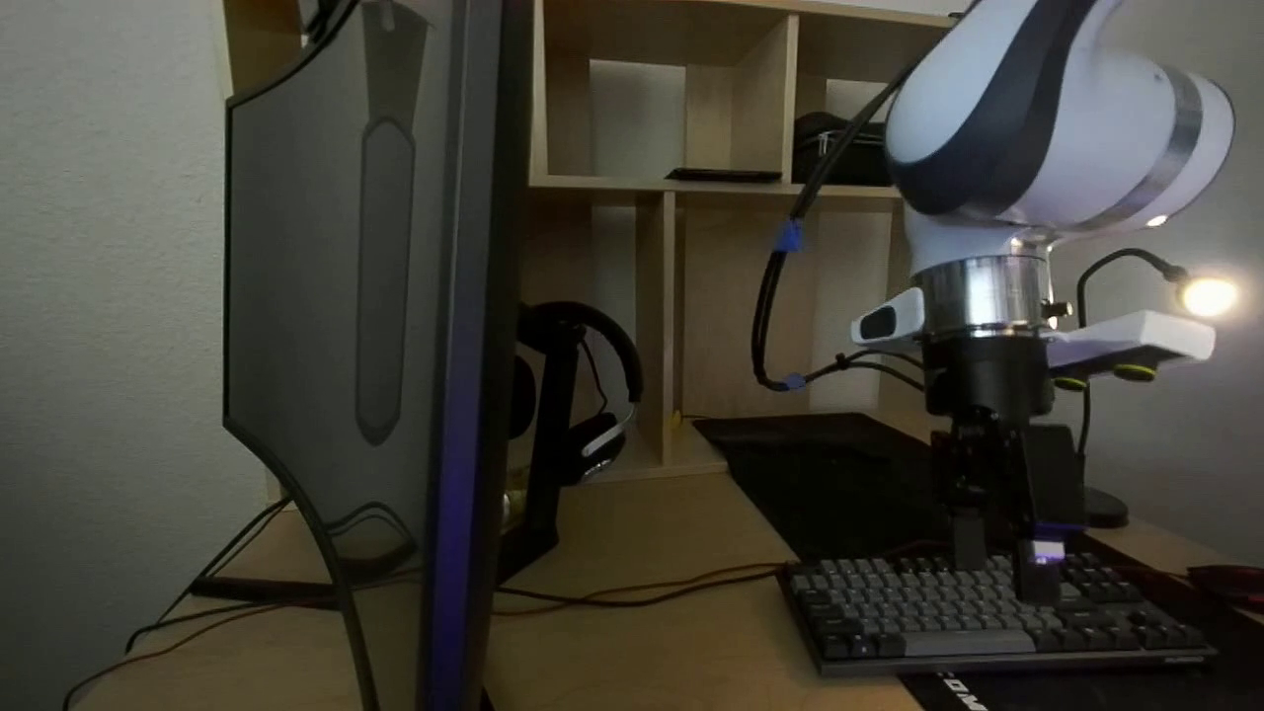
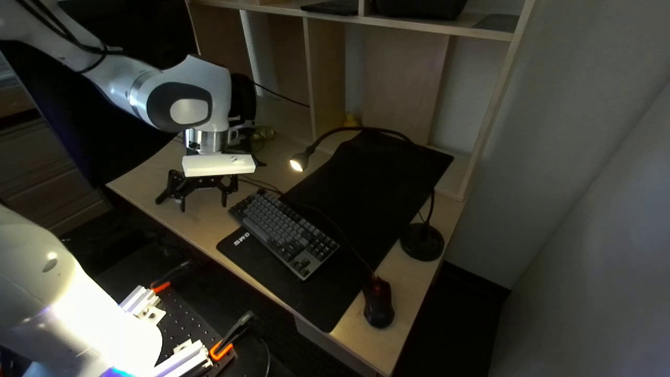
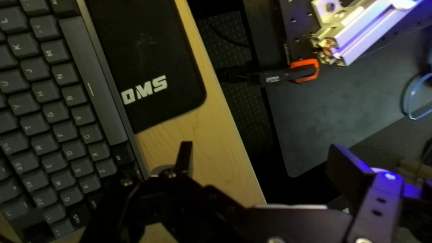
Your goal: Hang the headphones on the monitor, turn on the desk lamp, then press the spacebar on the keyboard
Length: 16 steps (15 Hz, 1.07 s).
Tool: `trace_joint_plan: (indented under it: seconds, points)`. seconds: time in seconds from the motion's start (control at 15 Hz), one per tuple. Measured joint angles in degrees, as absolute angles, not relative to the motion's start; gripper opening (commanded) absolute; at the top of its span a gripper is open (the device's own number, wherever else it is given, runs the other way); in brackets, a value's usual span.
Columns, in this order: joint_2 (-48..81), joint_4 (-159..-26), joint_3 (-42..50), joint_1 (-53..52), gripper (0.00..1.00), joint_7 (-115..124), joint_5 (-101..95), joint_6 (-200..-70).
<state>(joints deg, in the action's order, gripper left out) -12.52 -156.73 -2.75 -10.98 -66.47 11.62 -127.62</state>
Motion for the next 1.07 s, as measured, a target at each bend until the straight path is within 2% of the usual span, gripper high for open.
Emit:
trace_joint_plan:
  seconds: [0.27,1.07]
  points:
    - [-7.9,-160.9,-2.2,-9.4,1.00,-63.8,9.2,-140.1]
    - [-7.2,-159.7,-2.1,-9.3,1.00,-60.7,10.1,-139.4]
